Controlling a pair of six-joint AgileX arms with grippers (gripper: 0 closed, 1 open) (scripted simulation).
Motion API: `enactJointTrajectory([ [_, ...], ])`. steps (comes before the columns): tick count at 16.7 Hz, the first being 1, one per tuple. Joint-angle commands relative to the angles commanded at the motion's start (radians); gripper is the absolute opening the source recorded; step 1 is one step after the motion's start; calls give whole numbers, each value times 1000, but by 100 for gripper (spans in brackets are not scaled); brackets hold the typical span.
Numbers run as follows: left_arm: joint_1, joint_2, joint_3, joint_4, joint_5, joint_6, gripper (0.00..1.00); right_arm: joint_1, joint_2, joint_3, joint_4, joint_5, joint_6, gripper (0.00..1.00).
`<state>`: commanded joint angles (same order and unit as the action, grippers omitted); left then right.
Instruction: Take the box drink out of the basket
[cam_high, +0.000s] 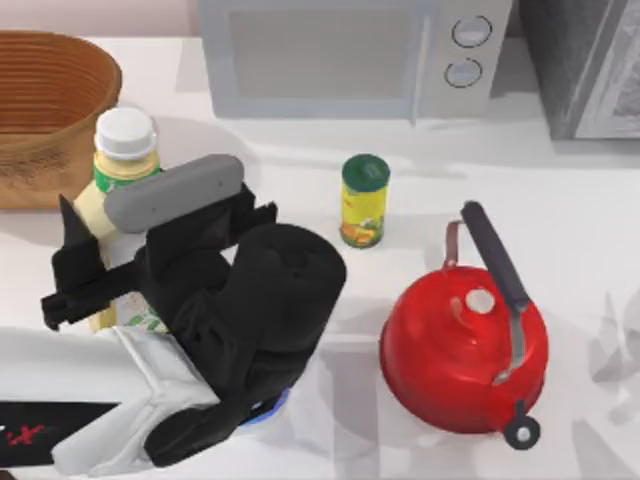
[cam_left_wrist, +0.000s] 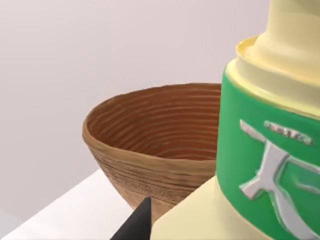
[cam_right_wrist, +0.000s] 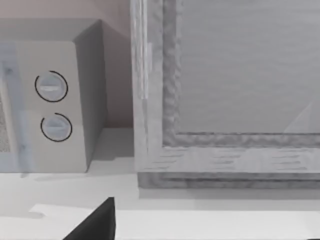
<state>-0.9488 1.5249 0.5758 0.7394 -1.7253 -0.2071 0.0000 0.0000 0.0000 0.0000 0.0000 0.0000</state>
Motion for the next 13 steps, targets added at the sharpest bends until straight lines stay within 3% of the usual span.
enactJointTrajectory([
  [1,0,0,0,0,0,0,0,0,0,0,0,0,0,100],
  [2,3,49,62,-197,143,14,0,0,0,0,0,0,0,100],
  [7,96,-13,74,-292,154,-95,0,0,0,0,0,0,0,100],
  [13,275,-34,164,-637,119,-559,0,0,0,0,0,0,0,100],
])
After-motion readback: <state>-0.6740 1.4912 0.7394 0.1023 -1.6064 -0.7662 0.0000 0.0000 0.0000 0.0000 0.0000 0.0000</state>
